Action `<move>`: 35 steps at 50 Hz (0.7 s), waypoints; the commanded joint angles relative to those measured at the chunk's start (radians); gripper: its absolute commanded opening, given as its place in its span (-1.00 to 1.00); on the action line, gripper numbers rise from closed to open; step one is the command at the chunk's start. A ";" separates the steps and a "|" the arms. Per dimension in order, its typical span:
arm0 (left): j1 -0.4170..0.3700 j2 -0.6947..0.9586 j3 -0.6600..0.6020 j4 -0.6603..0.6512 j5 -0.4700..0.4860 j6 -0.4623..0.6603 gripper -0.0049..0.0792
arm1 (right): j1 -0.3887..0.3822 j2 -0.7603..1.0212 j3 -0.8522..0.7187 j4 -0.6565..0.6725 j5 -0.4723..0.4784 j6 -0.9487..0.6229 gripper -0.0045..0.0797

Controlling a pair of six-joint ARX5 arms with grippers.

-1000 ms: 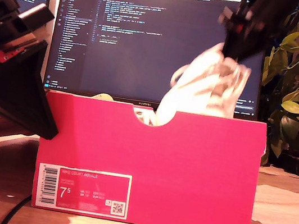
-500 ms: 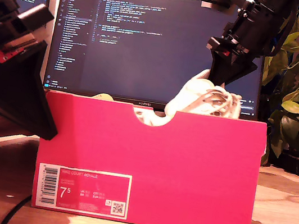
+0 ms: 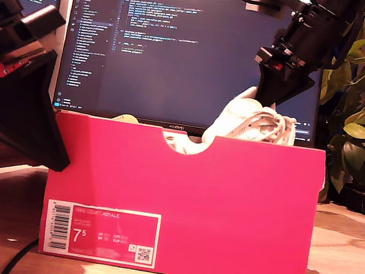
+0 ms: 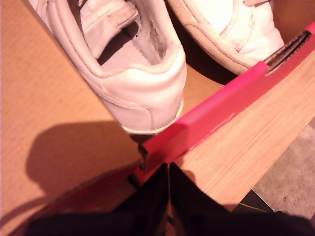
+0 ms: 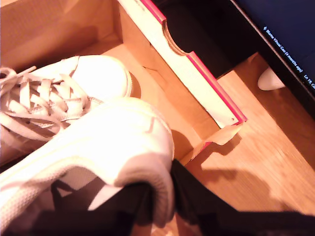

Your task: Pack the white shoes by picking the first shoe and placing it inside the red shoebox, left side, then picking and rotating the second shoe and placing it in the shoebox

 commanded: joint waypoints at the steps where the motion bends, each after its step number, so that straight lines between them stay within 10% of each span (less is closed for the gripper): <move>1: -0.002 0.003 0.004 0.007 0.001 -0.003 -0.93 | 0.011 0.014 0.033 0.011 -0.005 0.000 -0.61; 35: -0.002 0.003 0.004 0.010 0.000 -0.003 -0.93 | 0.045 0.014 0.033 0.068 0.027 0.102 -0.44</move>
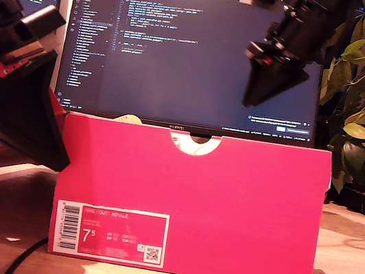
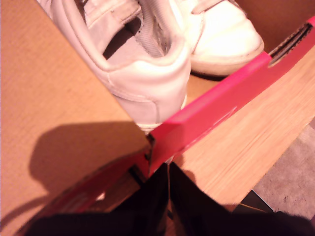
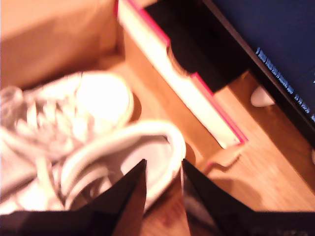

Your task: Pack the white shoes by picking the first shoe and placing it inside the red shoebox, left side, then picking and rotating the second shoe and placing it in the shoebox

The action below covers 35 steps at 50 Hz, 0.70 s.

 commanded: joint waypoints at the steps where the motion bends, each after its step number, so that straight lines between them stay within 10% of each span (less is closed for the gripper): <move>1: -0.002 0.003 0.004 0.011 0.001 -0.003 -0.93 | 0.012 0.014 0.027 0.014 0.000 0.051 -0.47; 9: -0.002 0.003 0.004 0.011 0.001 -0.014 -0.93 | 0.016 0.014 0.027 0.011 0.000 0.159 -0.94; 35: -0.003 -0.042 0.004 -0.159 -0.119 -0.051 -0.93 | 0.014 -0.058 0.027 -0.006 0.005 0.262 -0.92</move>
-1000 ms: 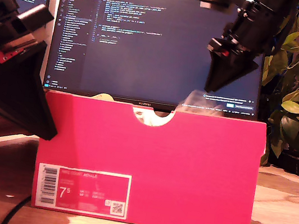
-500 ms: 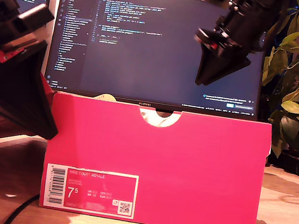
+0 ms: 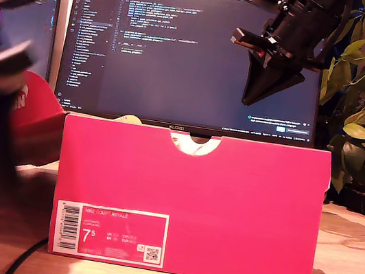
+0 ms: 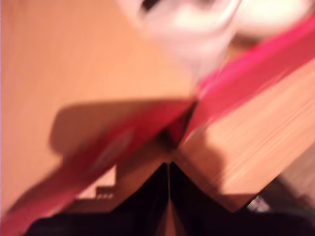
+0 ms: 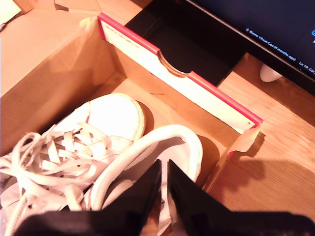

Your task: Pack the white shoes by picking the first shoe and placing it inside the red shoebox, left side, then picking and rotating the second shoe and placing it in the shoebox

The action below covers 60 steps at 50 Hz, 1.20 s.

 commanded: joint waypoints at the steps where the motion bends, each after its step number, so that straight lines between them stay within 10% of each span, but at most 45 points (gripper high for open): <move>1: -0.003 -0.045 0.004 -0.006 -0.011 -0.018 -0.93 | 0.008 -0.058 0.027 -0.004 0.009 0.005 -0.92; 33: -0.005 -0.483 0.004 -0.121 -0.249 -0.069 -0.93 | -0.032 -0.229 0.027 -0.074 0.051 0.070 -0.92; 60: 0.000 -0.435 0.004 0.027 -0.378 -0.100 -0.93 | -0.075 -0.352 0.026 -0.072 0.178 0.116 -0.92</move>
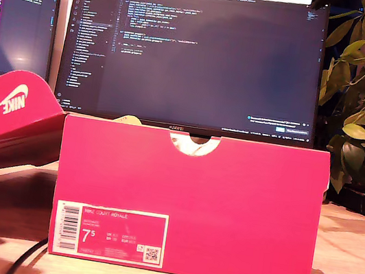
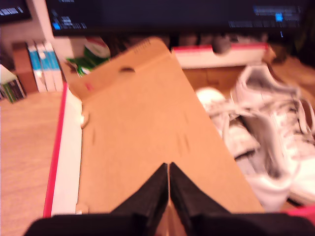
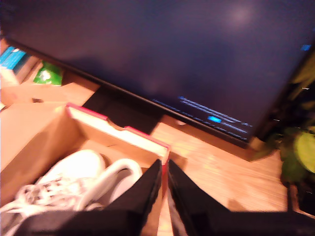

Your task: Pack the white shoes by picking the first shoe and placing it inside the red shoebox, left side, then picking and rotating the second shoe and placing it in the shoebox

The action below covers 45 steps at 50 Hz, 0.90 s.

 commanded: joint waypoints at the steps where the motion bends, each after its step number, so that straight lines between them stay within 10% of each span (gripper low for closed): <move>1: 0.003 0.041 0.004 0.021 -0.005 -0.005 -0.93 | -0.021 -0.023 0.010 0.000 0.011 0.011 -0.92; 45: 0.155 0.277 0.004 0.352 0.141 0.077 -0.93 | -0.133 -0.359 -0.543 0.217 0.016 0.117 -0.92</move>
